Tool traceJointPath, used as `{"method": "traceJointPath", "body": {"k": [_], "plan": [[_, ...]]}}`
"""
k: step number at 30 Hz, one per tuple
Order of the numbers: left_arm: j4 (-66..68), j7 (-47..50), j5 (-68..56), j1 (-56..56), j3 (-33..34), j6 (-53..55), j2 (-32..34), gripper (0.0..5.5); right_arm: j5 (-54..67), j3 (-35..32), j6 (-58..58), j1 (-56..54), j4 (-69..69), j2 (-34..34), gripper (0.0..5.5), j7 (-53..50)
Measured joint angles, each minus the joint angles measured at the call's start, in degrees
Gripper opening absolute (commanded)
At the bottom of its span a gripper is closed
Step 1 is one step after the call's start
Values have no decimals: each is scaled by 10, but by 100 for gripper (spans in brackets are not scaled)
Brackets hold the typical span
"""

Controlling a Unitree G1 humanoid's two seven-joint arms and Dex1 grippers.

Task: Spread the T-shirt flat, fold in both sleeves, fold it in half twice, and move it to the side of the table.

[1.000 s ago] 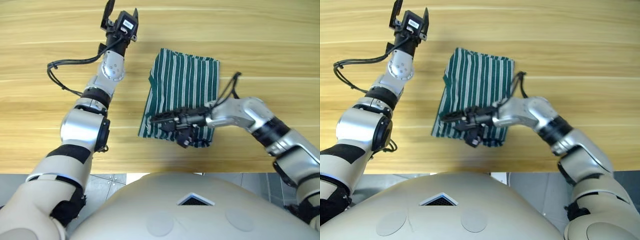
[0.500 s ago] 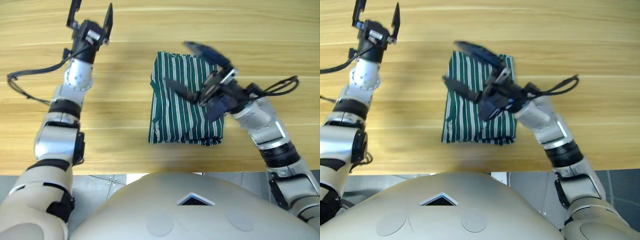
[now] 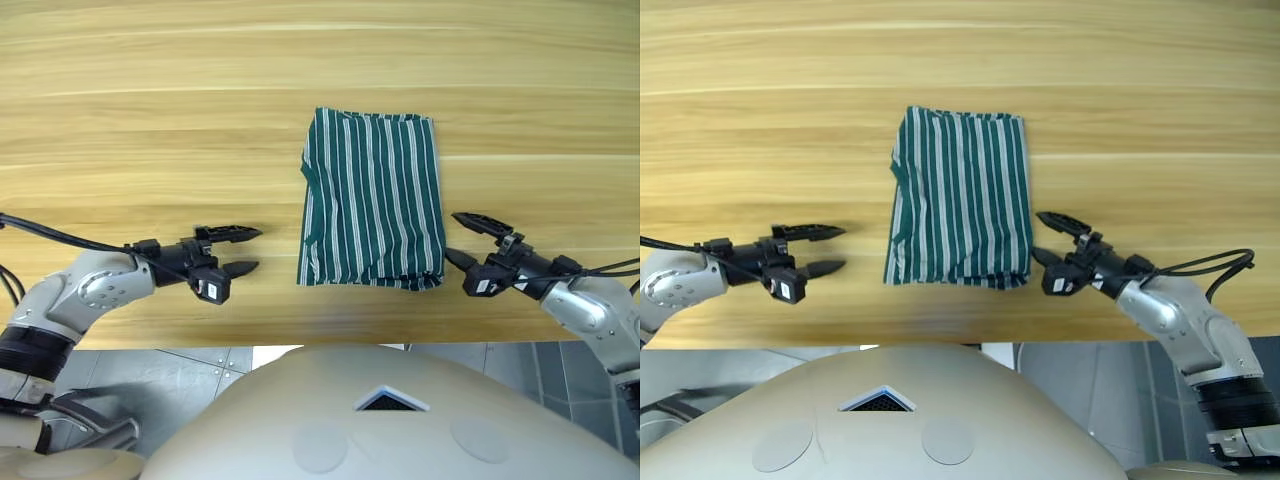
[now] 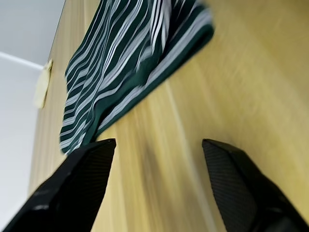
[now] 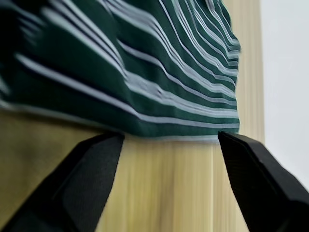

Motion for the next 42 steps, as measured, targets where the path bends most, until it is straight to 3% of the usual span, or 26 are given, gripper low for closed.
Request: {"method": "traceJointPath", "body": {"k": [5,13,22,33,42], "plan": [[17,-32,-7,-47,-42,-9,-42,336,3,2,-2,24,-37,-28,363,31],[85,-60,-9,-135,-99,-41,-103,336,18,-53,-2,86,-46,-56,363,31],[109,-89,-32,-163,-135,-67,-115,336,18,-55,-2,90,-52,-56,363,43],[122,-90,-33,-155,-155,-75,-127,141,24,2,-23,22,-41,-57,363,68],[123,-95,-30,-159,-155,-83,-132,35,41,17,-27,16,-46,-65,348,86]]}}
